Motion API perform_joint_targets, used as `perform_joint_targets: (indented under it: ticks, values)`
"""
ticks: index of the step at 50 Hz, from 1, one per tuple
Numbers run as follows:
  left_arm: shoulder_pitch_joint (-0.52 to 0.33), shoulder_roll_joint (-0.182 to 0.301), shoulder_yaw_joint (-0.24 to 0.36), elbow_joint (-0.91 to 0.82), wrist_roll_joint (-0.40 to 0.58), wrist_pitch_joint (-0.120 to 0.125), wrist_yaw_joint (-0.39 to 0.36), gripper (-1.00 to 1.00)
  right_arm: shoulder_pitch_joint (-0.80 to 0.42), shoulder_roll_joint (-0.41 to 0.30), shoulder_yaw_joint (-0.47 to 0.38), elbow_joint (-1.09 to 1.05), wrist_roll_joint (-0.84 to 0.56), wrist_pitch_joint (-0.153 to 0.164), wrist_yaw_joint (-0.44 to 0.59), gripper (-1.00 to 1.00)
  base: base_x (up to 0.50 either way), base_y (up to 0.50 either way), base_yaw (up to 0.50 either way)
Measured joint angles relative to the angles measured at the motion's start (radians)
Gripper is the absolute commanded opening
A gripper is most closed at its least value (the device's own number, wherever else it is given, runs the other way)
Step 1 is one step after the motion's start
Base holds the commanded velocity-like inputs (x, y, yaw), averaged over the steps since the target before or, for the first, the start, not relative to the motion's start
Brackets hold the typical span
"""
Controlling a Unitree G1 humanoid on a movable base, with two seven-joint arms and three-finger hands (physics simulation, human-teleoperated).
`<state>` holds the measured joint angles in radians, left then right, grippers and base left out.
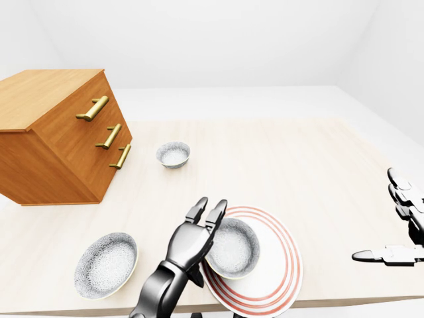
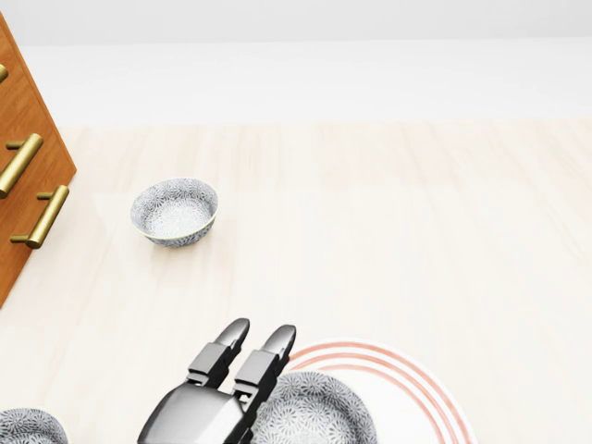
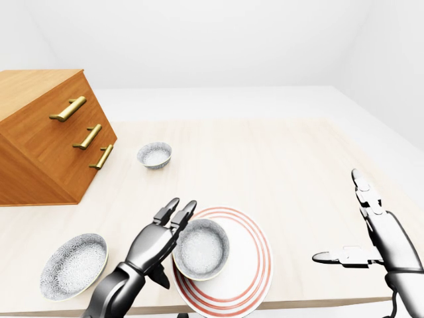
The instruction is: Put the bowl in the middle on the plate.
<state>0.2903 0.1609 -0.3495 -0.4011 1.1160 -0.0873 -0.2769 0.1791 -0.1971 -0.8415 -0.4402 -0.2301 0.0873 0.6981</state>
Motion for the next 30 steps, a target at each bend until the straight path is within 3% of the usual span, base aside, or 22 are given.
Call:
perform_joint_targets:
  ticks: [11,16,24,30]
  values:
    - [-0.001,-0.003,0.014,0.015,-0.003,0.000,0.008,1.00,0.001,0.002,0.000,-0.002,-0.001,0.000,0.000,1.00,0.00,0.00,0.00]
    - [-0.033,-0.021,0.045,0.008,-0.095,0.000,-0.049,1.00,0.000,0.002,0.002,-0.002,-0.002,0.000,0.000,1.00,0.00,0.00,0.00]
    - [-0.232,-0.032,0.232,0.056,-0.366,0.000,-0.173,1.00,0.001,0.002,0.001,-0.004,-0.002,0.000,0.000,1.00,0.00,0.00,0.00]
    - [-0.411,0.039,0.392,0.244,-0.556,0.000,-0.156,1.00,0.002,0.004,0.000,-0.006,-0.003,0.000,0.000,1.00,0.00,0.00,0.00]
